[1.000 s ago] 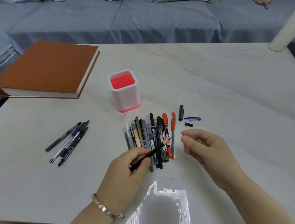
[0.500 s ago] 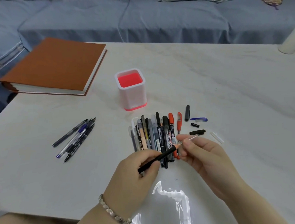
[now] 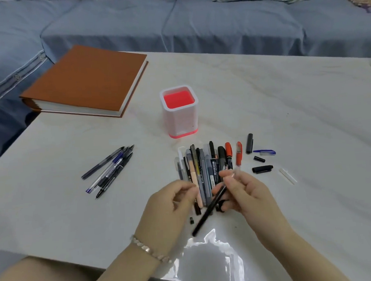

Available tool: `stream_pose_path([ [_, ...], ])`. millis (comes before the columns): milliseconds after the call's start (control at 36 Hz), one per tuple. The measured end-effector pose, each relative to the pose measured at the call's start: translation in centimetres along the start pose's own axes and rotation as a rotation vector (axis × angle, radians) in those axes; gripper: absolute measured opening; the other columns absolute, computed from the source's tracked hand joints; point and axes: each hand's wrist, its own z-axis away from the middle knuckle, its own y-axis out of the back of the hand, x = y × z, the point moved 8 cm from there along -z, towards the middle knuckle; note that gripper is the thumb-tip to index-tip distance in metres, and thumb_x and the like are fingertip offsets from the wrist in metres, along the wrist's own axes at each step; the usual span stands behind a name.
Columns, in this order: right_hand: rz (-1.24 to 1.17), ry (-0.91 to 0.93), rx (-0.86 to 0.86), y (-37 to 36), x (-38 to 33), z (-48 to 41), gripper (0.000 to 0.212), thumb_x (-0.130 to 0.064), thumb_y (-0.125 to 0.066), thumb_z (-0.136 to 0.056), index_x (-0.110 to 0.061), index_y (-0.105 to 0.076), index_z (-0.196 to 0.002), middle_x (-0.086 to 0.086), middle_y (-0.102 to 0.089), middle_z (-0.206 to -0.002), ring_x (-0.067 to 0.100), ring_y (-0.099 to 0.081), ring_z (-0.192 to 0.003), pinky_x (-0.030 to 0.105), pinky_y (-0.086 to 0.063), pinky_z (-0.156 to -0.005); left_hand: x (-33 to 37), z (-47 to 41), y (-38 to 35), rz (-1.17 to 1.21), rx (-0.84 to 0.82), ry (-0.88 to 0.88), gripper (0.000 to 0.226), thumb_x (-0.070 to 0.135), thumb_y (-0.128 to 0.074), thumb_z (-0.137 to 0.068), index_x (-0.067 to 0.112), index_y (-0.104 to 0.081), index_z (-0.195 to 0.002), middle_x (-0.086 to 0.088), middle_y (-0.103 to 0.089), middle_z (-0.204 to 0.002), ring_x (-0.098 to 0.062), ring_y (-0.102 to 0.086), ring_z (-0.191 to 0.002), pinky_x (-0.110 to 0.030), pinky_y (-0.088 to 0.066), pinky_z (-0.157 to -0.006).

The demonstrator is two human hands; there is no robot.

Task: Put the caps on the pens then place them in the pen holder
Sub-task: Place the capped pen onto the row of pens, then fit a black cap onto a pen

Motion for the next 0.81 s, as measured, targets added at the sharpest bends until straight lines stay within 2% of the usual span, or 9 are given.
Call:
stream_pose_path([
  [56, 0.176, 0.033, 0.058, 0.4, -0.3, -1.3, 0.014, -0.014, -0.049, -0.092, -0.017, -0.054, -0.105, -0.002, -0.067, -0.059, 0.005, -0.051, -0.041, 0.015, -0.045, -0.045, -1.3, -0.7, 2.0, -0.222, 0.111, -0.052, 0.013, 0.023, -0.053, -0.088, 0.022, -0.065, -0.094, 0.012, -0.063, -0.085, -0.005, -0.060, -0.079, -0.016, -0.048, -0.074],
  [139, 0.393, 0.072, 0.069, 0.3, -0.9, -3.4, 0.024, -0.019, -0.056, -0.088, -0.026, -0.045, -0.108, 0.002, -0.067, -0.068, 0.004, -0.048, -0.040, 0.014, -0.039, -0.044, -4.0, -1.5, 5.0, -0.414, 0.269, -0.062, 0.028, 0.021, -0.045, -0.081, 0.009, -0.066, -0.094, -0.005, -0.066, -0.098, -0.027, -0.061, -0.092, -0.031, -0.045, -0.082],
  [222, 0.598, 0.161, 0.065, -0.7, -1.7, -5.2, 0.019, -0.019, -0.061, -0.084, -0.024, -0.049, -0.098, 0.004, -0.058, -0.065, 0.008, -0.052, -0.055, 0.018, -0.044, -0.069, -6.5, -2.2, 7.5, -0.564, 0.378, -0.023, 0.027, 0.009, -0.050, -0.075, 0.001, -0.067, -0.094, -0.017, -0.066, -0.103, -0.036, -0.061, -0.095, -0.043, -0.048, -0.083],
  [278, 0.719, 0.253, 0.067, -1.9, -2.5, -5.9, 0.014, -0.018, -0.062, -0.083, -0.022, -0.052, -0.092, -0.004, -0.049, -0.061, 0.005, -0.050, -0.058, 0.011, -0.032, -0.089, -7.6, -2.5, 8.9, -0.603, 0.423, 0.008, 0.024, -0.002, -0.056, -0.075, -0.001, -0.065, -0.098, -0.021, -0.064, -0.106, -0.041, -0.060, -0.093, -0.048, -0.049, -0.077],
  [361, 0.883, 0.336, 0.006, -4.5, -2.5, -6.7, 0.015, -0.016, -0.059, -0.085, -0.017, -0.057, -0.099, -0.001, -0.054, -0.073, 0.011, -0.051, -0.067, 0.011, -0.030, -0.068, -9.1, -3.1, 10.2, -0.632, 0.422, 0.083, 0.030, -0.004, -0.057, -0.075, 0.000, -0.063, -0.104, -0.020, -0.063, -0.106, -0.041, -0.058, -0.092, -0.046, -0.046, -0.072],
  [472, 1.165, 0.400, -0.098, -6.7, -0.7, -7.3, 0.023, -0.019, -0.055, -0.088, -0.013, -0.058, -0.109, 0.007, -0.054, -0.100, 0.023, -0.054, -0.090, 0.030, -0.043, -0.081, -10.0, -3.6, 10.5, -0.631, 0.399, 0.112, 0.025, -0.002, -0.057, -0.077, 0.001, -0.064, -0.101, -0.022, -0.064, -0.099, -0.042, -0.055, -0.090, -0.045, -0.044, -0.074],
  [639, 1.324, 0.543, -0.089, -6.8, -0.1, -6.5, 0.016, -0.017, -0.058, -0.086, -0.005, -0.069, -0.090, 0.012, -0.054, -0.086, 0.030, -0.055, -0.080, 0.040, -0.050, -0.073, -10.3, -4.4, 9.4, -0.673, 0.337, 0.068, 0.016, -0.002, -0.065, -0.073, -0.002, -0.065, -0.089, -0.023, -0.063, -0.084, -0.042, -0.055, -0.079, -0.044, -0.047, -0.064],
  [722, 1.309, 0.604, -0.082, -6.4, -0.3, -5.7, 0.014, -0.016, -0.060, -0.078, -0.009, -0.072, -0.081, 0.009, -0.058, -0.077, 0.029, -0.059, -0.070, 0.036, -0.054, -0.065, -10.2, -4.7, 9.0, -0.719, 0.317, 0.077, 0.008, -0.001, -0.064, -0.075, -0.003, -0.065, -0.082, -0.024, -0.061, -0.077, -0.041, -0.054, -0.074, -0.041, -0.045, -0.061],
  [806, 1.393, 0.663, -0.118, -6.3, -0.2, -4.8, 0.025, -0.027, -0.050, -0.078, -0.017, -0.073, -0.081, 0.004, -0.064, -0.081, 0.027, -0.061, -0.070, 0.034, -0.054, -0.063, -9.7, -4.9, 8.1, -0.744, 0.283, 0.051, 0.006, 0.000, -0.063, -0.075, -0.002, -0.065, -0.080, -0.022, -0.060, -0.074, -0.039, -0.056, -0.071, -0.039, -0.044, -0.059],
])
